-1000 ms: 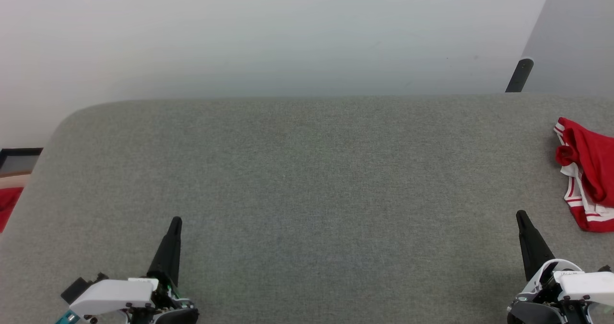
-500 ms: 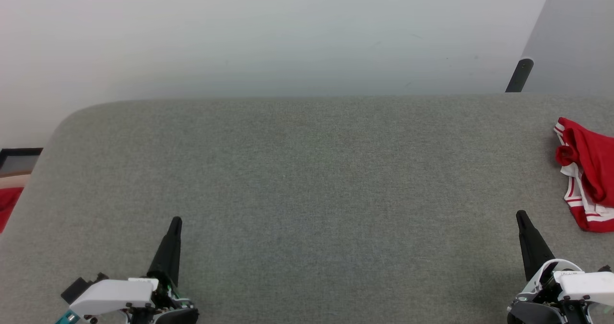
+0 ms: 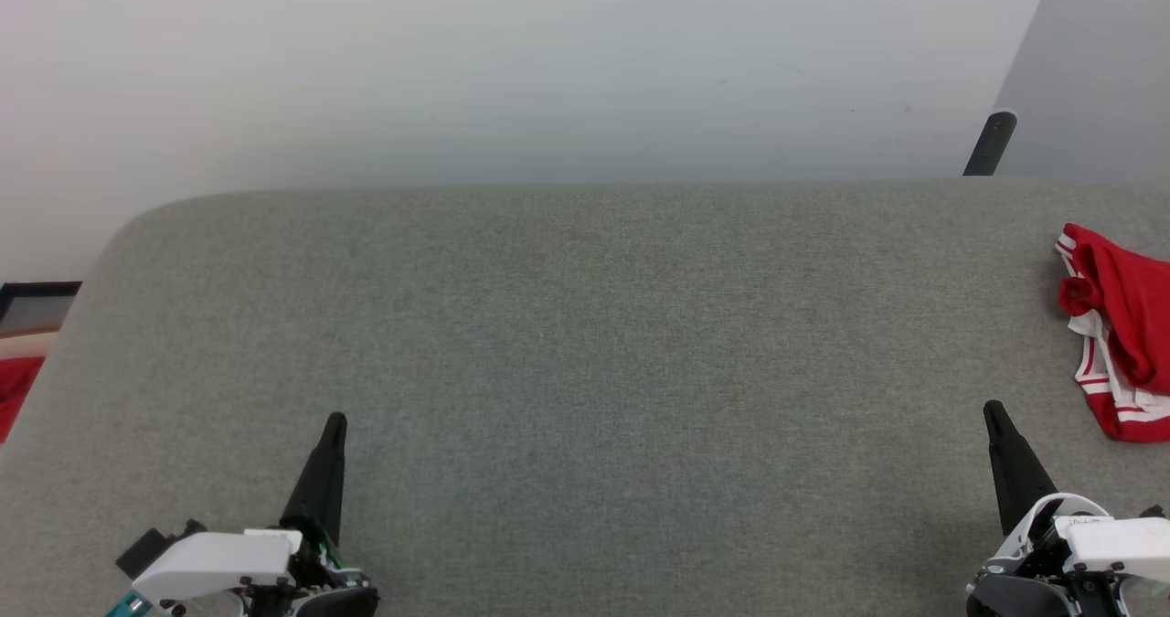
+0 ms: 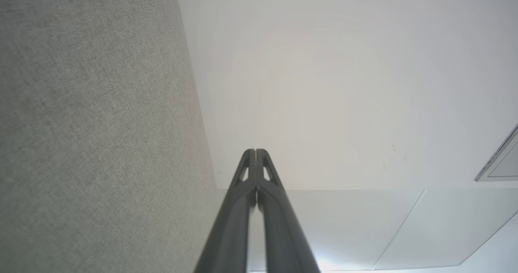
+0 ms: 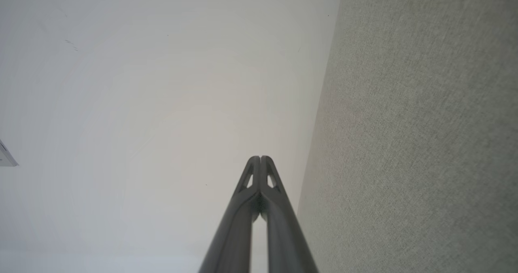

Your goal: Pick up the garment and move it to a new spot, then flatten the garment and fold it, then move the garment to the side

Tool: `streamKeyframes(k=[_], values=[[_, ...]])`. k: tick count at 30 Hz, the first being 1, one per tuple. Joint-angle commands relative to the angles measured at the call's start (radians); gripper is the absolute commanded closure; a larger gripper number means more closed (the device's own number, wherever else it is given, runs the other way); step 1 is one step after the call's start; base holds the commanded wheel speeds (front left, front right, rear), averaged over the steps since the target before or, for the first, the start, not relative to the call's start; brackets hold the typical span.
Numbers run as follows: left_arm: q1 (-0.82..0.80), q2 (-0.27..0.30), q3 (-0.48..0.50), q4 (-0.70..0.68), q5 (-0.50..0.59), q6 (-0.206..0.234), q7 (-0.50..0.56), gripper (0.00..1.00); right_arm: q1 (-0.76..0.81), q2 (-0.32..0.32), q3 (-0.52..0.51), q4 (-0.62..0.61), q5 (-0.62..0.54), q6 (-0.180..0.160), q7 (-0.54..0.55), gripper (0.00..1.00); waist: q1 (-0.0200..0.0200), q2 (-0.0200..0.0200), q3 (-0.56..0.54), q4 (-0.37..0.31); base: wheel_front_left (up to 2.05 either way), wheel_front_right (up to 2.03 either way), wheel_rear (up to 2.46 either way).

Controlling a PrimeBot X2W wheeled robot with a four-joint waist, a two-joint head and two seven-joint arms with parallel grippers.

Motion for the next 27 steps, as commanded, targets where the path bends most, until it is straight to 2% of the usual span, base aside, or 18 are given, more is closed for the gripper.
streamKeyframes(k=[1,27], values=[[-0.008,0.0,0.002,-0.001,-0.004,-0.003,0.002,1.0,-0.003,0.002,0.0,-0.002,0.004,0.0,0.002,1.0,0.0,0.0,0.0,0.0,0.0,0.0,0.0],[-0.008,0.0,0.002,-0.001,-0.004,-0.003,0.002,1.0,-0.003,0.002,0.0,-0.002,0.004,0.0,0.002,1.0,0.0,0.0,0.0,0.0,0.0,0.0,0.0]])
